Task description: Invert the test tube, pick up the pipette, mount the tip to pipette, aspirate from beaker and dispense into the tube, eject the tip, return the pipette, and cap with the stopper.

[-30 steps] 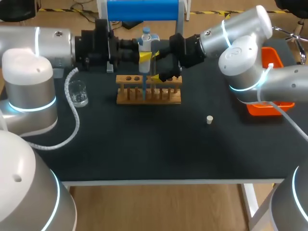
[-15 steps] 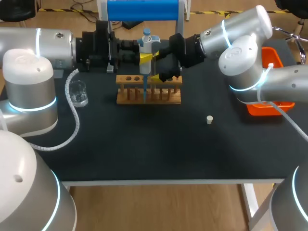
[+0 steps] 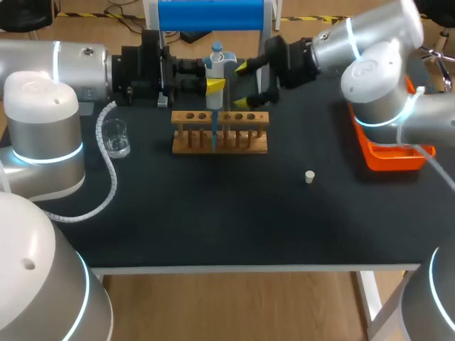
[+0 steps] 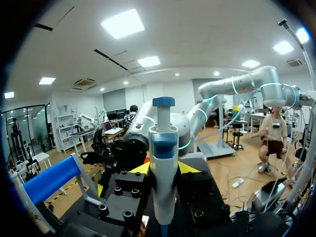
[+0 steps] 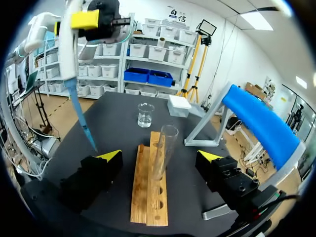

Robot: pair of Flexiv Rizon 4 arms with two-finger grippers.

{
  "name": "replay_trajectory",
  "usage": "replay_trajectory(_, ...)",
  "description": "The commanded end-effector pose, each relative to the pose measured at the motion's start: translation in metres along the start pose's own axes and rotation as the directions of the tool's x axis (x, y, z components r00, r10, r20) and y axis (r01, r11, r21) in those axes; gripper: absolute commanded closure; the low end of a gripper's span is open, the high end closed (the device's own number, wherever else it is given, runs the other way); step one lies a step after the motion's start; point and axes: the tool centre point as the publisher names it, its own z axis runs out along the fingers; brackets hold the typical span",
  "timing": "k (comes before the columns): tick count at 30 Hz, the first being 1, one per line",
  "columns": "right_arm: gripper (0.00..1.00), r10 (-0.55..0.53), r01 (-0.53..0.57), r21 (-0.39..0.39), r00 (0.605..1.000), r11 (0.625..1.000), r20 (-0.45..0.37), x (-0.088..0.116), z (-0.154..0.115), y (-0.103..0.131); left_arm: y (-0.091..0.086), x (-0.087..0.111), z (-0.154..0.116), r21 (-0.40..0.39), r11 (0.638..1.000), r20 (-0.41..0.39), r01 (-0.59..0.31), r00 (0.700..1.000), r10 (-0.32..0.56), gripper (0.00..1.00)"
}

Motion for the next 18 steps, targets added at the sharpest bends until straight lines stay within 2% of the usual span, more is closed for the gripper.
replay_trajectory(1,0.0,0.007,-0.007,-0.023,1.0,1.0,0.012,0.011,-0.042,0.013,0.0,-0.001,0.0,0.002,1.0,-0.001,-0.001,1.0,0.001,1.0)
replay_trajectory(8,0.0,0.013,-0.011,-0.118,1.0,0.993,0.016,0.024,-0.071,0.03,0.0,-0.001,0.0,0.002,1.0,-0.001,-0.001,1.0,0.001,1.0)
replay_trajectory(11,0.0,0.044,-0.047,-0.136,0.999,0.99,-0.022,0.032,-0.076,0.034,0.0,-0.001,0.0,0.002,1.0,-0.001,-0.001,1.0,0.001,1.0)
replay_trajectory(18,0.0,0.044,-0.047,-0.136,0.999,0.99,-0.022,0.032,-0.076,0.034,0.0,-0.001,0.0,0.002,1.0,-0.001,-0.001,1.0,0.001,1.0)
